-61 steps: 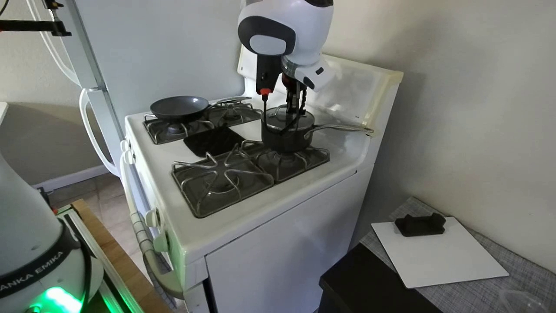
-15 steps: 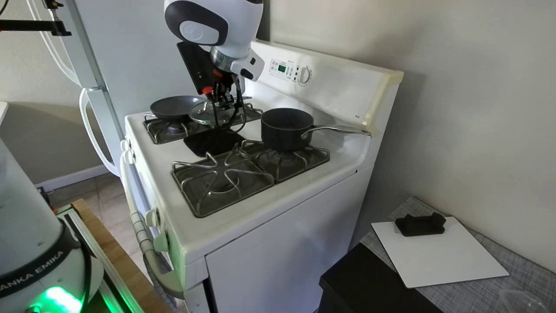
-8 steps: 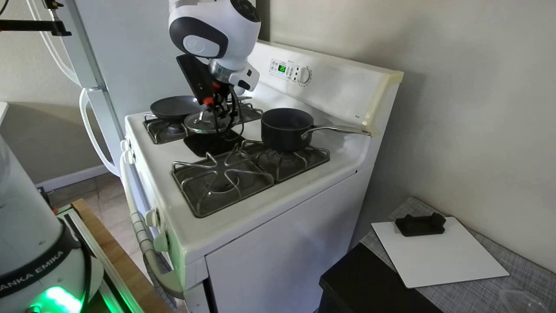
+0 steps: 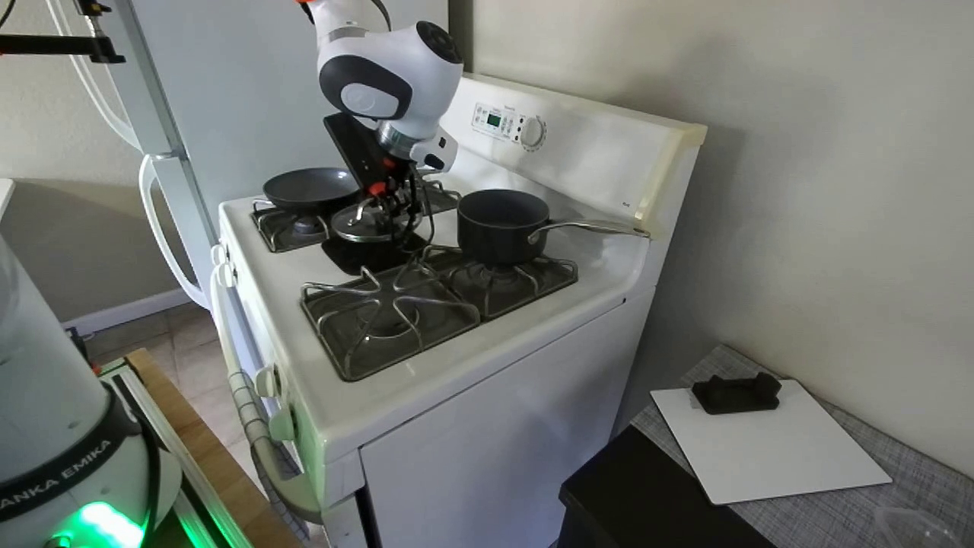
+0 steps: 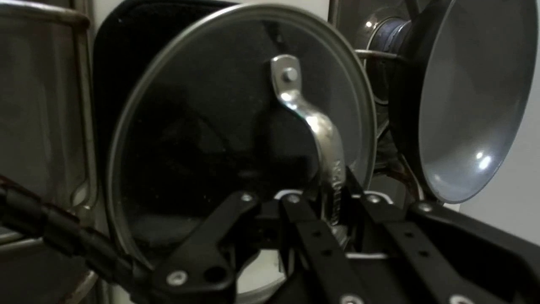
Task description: Pick up the clear pot lid and put it on the black oven mat
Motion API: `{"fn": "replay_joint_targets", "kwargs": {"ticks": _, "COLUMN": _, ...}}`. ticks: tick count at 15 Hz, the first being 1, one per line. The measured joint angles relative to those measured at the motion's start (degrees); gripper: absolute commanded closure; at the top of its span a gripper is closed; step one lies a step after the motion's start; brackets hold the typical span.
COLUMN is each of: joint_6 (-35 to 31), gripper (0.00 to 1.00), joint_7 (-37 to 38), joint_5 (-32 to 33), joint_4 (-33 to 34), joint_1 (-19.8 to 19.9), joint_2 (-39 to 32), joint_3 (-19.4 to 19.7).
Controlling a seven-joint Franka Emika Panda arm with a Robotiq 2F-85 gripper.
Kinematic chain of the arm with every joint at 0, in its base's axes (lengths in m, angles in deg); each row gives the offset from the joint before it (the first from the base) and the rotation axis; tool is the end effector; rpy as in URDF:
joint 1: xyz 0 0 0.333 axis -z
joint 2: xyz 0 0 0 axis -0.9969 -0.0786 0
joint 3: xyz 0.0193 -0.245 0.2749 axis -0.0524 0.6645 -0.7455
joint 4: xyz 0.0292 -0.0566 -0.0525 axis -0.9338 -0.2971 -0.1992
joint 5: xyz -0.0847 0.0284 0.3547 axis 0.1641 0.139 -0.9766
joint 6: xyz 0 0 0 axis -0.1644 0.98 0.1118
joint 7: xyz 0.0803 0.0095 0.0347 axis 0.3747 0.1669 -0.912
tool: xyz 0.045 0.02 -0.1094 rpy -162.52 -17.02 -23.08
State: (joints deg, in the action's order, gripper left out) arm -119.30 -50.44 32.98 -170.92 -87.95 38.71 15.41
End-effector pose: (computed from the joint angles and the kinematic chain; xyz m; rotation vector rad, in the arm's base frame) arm 0.4797 0.0595 0.3635 -2.5439 0.1938 0.0164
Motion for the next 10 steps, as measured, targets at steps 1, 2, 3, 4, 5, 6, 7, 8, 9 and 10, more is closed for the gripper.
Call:
{"fn": "replay_joint_targets", "kwargs": {"ticks": 1, "joint_6": -0.31, "gripper": 1.00, "joint_7": 0.00, "joint_5": 0.00, "joint_4": 0.63, "joint_1": -0.08, "joint_2": -0.93, "joint_3": -0.33}}
{"fn": "replay_joint_targets", "kwargs": {"ticks": 2, "joint_6": -0.68, "gripper": 1.00, "joint_7": 0.00, "joint_5": 0.00, "joint_4": 1.22, "joint_1": -0.12, "joint_2": -1.81, "joint_3": -0.70}}
{"fn": "replay_joint_targets", "kwargs": {"ticks": 3, "joint_6": -1.06, "gripper": 1.00, "joint_7": 0.00, "joint_5": 0.00, "joint_4": 1.74, "joint_1": -0.14, "joint_2": -2.64, "joint_3": -1.05}}
{"fn": "replay_joint_targets", "kwargs": {"ticks": 4, "joint_6": -1.50, "gripper": 1.00, "joint_7": 0.00, "joint_5": 0.00, "joint_4": 2.13, "joint_1": -0.18, "joint_2": -3.38, "joint_3": -1.35}}
{"fn": "replay_joint_targets", "kwargs": {"ticks": 5, "joint_6": -1.75, "gripper": 1.00, "joint_7": 0.00, "joint_5": 0.00, "joint_4": 2.57, "joint_1": -0.20, "joint_2": -4.08, "joint_3": -1.60}}
{"fn": "replay_joint_targets", "kwargs": {"ticks": 6, "joint_6": -1.85, "gripper": 1.00, "joint_7": 0.00, "joint_5": 0.00, "joint_4": 3.00, "joint_1": -0.20, "joint_2": -4.75, "joint_3": -1.79}}
{"fn": "replay_joint_targets", "kwargs": {"ticks": 7, "joint_6": -1.90, "gripper": 1.00, "joint_7": 0.00, "joint_5": 0.00, "joint_4": 3.37, "joint_1": -0.20, "joint_2": -5.36, "joint_3": -1.95}}
{"fn": "replay_joint_targets", "kwargs": {"ticks": 8, "joint_6": -1.94, "gripper": 1.00, "joint_7": 0.00, "joint_5": 0.01, "joint_4": 3.66, "joint_1": -0.20, "joint_2": -5.92, "joint_3": -2.07}}
{"fn": "replay_joint_targets", "kwargs": {"ticks": 9, "joint_6": -1.95, "gripper": 1.00, "joint_7": 0.00, "joint_5": 0.07, "joint_4": 3.93, "joint_1": -0.20, "joint_2": -6.43, "joint_3": -2.14}}
{"fn": "replay_joint_targets", "kwargs": {"ticks": 10, "joint_6": -1.95, "gripper": 1.00, "joint_7": 0.00, "joint_5": 0.20, "joint_4": 4.09, "joint_1": -0.18, "joint_2": -6.77, "joint_3": -2.15}}
